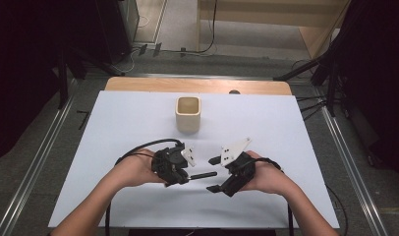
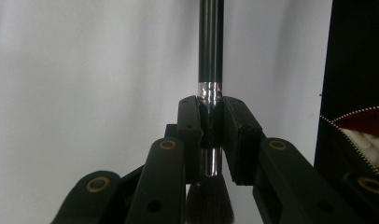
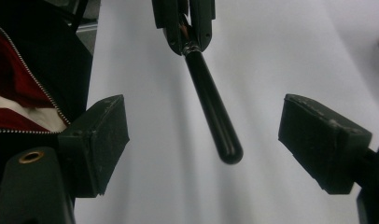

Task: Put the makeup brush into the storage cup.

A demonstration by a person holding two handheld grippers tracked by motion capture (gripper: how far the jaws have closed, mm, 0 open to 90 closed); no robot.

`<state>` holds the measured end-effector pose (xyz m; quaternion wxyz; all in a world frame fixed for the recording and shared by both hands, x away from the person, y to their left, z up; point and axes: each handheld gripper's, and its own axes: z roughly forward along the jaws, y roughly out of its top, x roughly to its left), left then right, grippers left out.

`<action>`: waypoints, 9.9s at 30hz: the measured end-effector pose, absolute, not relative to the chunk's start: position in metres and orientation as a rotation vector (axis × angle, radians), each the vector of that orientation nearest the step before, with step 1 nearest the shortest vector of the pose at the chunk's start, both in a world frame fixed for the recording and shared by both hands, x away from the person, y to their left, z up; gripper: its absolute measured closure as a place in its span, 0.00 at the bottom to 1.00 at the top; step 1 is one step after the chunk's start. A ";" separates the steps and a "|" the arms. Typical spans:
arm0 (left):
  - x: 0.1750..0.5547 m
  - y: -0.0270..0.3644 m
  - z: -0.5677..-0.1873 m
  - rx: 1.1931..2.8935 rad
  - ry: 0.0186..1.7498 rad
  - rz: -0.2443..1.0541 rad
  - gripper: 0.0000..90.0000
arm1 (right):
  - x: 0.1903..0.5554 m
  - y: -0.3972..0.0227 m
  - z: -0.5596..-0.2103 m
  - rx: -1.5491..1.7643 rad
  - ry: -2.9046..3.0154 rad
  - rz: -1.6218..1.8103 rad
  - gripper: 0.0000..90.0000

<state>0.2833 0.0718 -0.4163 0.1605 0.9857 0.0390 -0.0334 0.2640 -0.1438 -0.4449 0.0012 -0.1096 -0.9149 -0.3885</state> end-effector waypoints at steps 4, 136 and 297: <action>0.283 0.069 -0.416 2.830 0.099 -0.110 0.87 | 0.265 -0.137 -0.447 -0.341 -2.886 -1.182 0.20; 0.289 0.122 -0.426 2.374 0.589 -0.098 0.30 | 0.223 -0.146 -0.455 -1.315 -2.753 -1.282 0.88; 0.297 0.105 -0.440 1.772 1.044 -0.400 0.83 | 0.196 -0.105 -0.510 -1.597 -1.889 -2.021 0.88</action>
